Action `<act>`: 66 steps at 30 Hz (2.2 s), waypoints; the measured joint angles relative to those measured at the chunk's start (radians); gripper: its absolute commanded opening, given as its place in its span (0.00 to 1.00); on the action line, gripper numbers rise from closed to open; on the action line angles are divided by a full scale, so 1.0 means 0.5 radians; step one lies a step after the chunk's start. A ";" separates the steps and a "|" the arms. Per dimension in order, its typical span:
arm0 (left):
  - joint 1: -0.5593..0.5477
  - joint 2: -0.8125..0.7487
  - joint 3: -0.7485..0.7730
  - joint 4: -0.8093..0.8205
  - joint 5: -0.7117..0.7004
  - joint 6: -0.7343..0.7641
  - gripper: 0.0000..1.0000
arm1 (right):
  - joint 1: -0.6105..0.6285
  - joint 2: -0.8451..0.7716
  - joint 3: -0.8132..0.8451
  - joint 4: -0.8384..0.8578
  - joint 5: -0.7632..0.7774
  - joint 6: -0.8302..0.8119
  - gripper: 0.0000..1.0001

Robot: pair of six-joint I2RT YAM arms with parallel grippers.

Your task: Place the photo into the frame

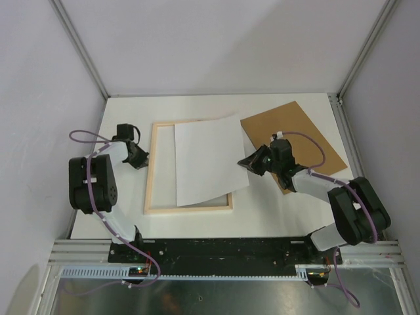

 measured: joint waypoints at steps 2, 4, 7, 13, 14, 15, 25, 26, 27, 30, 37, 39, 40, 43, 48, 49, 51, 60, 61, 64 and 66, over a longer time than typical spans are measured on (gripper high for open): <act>-0.044 0.000 0.000 -0.002 0.007 -0.002 0.00 | 0.005 0.048 0.000 0.024 -0.026 -0.011 0.00; -0.075 0.000 0.000 -0.003 0.016 -0.004 0.00 | 0.014 0.085 0.000 0.039 -0.050 -0.028 0.00; -0.098 0.000 0.000 -0.011 0.050 -0.005 0.00 | 0.036 0.124 0.000 0.042 -0.061 -0.054 0.00; -0.146 0.000 0.000 -0.023 0.070 -0.024 0.00 | 0.143 0.162 0.001 0.042 -0.006 -0.053 0.00; -0.163 0.000 0.000 -0.024 0.072 -0.034 0.00 | 0.162 0.162 0.001 0.044 0.014 -0.049 0.00; -0.178 0.000 0.000 -0.025 0.080 -0.038 0.00 | 0.181 0.162 0.001 0.048 0.035 -0.046 0.00; -0.249 0.000 -0.007 -0.027 0.133 -0.053 0.00 | 0.302 0.196 0.008 0.092 0.195 -0.024 0.00; -0.256 0.000 -0.008 -0.026 0.139 -0.053 0.00 | 0.310 0.201 0.008 0.092 0.206 -0.024 0.00; -0.264 0.000 -0.010 -0.025 0.145 -0.053 0.00 | 0.320 0.202 0.008 0.092 0.222 -0.024 0.00; -0.278 0.000 -0.011 -0.024 0.159 -0.053 0.00 | 0.346 0.203 0.008 0.103 0.268 -0.024 0.00; -0.281 0.000 -0.012 -0.024 0.159 -0.053 0.00 | 0.388 0.204 0.008 0.115 0.345 -0.025 0.03; -0.281 0.000 -0.012 -0.024 0.159 -0.053 0.00 | 0.391 0.204 0.009 0.110 0.364 -0.032 0.19; -0.281 0.000 -0.012 -0.024 0.160 -0.053 0.00 | 0.391 0.204 0.013 0.097 0.376 -0.037 0.29; -0.282 0.000 -0.012 -0.024 0.163 -0.052 0.00 | 0.397 0.204 0.050 0.008 0.421 -0.084 0.48; -0.285 -0.001 -0.012 -0.023 0.165 -0.037 0.00 | 0.401 0.120 0.143 -0.227 0.504 -0.217 0.66; -0.285 -0.001 -0.011 -0.024 0.165 -0.034 0.00 | 0.398 0.092 0.159 -0.266 0.520 -0.249 0.68; -0.285 -0.001 -0.011 -0.024 0.166 -0.027 0.01 | 0.381 0.024 0.197 -0.363 0.554 -0.317 0.70; -0.287 -0.006 0.014 -0.024 0.253 0.064 0.08 | 0.169 -0.076 0.308 -0.693 0.658 -0.635 0.72; -0.287 -0.014 0.014 -0.024 0.269 0.071 0.09 | 0.163 -0.053 0.314 -0.707 0.658 -0.665 0.72; -0.288 -0.050 0.016 -0.024 0.304 0.092 0.10 | 0.168 0.058 0.328 -0.728 0.643 -0.739 0.74; -0.289 -0.081 0.017 -0.024 0.334 0.105 0.10 | 0.179 0.133 0.329 -0.729 0.635 -0.775 0.74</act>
